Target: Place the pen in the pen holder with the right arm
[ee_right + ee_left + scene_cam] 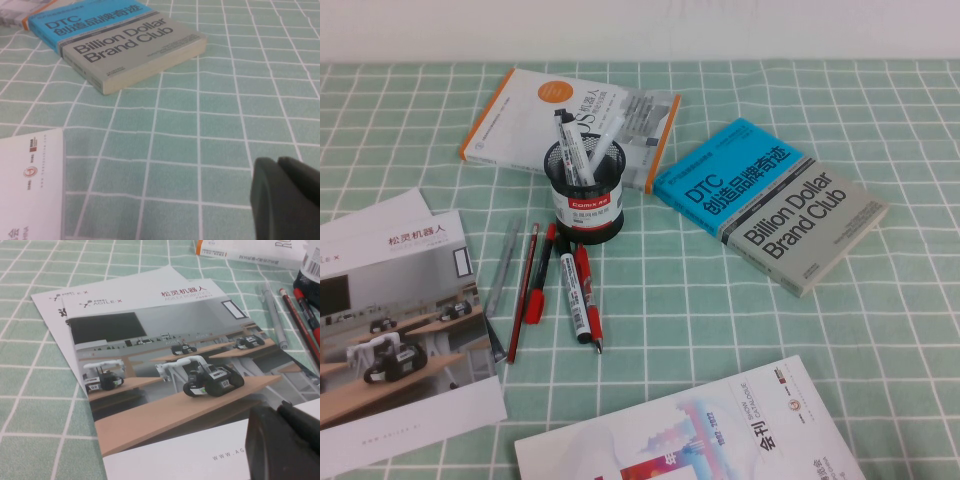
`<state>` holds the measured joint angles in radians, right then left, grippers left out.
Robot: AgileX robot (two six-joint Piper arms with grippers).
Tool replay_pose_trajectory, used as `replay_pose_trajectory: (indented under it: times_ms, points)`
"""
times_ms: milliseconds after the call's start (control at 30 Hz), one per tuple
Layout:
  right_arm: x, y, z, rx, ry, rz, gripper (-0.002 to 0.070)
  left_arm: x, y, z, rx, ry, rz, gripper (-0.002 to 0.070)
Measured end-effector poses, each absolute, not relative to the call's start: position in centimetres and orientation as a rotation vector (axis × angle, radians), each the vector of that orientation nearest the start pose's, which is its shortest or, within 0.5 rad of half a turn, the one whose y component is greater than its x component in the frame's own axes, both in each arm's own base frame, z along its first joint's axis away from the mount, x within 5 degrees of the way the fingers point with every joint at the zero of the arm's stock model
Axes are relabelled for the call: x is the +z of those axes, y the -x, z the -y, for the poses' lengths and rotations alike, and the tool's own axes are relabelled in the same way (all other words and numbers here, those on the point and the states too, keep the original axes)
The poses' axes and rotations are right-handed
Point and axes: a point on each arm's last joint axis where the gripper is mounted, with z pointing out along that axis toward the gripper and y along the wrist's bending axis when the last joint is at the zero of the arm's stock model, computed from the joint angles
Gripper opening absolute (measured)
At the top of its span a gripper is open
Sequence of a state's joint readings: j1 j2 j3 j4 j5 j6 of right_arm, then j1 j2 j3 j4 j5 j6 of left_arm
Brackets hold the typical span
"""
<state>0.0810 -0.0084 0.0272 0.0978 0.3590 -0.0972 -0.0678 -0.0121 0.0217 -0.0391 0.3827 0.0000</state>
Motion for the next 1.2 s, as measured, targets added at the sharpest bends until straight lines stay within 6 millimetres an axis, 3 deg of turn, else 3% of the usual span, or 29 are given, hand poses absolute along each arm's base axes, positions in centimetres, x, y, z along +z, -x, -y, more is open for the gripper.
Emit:
replay_pose_trajectory:
  times_ms: [433,900,1100,1200]
  points:
    - [17.5,-5.3,-0.7,0.091,0.095,-1.829,-0.0019,17.2,-5.2,0.5,-0.085,-0.04,-1.876,-0.0006]
    - [19.8,-5.6,-1.1,0.628,-0.403,-1.558,-0.0019,17.2,-5.2,0.5,-0.085,-0.04,-1.876,-0.0006]
    - [19.7,-5.5,-1.6,0.731,-0.439,-1.595,-0.0019,17.2,-5.2,0.5,-0.085,-0.04,-1.876,-0.0006]
    - [21.3,-5.3,-2.3,0.781,-0.388,-1.655,-0.0019,17.2,-5.2,0.5,-0.085,-0.04,-1.876,-0.0006]
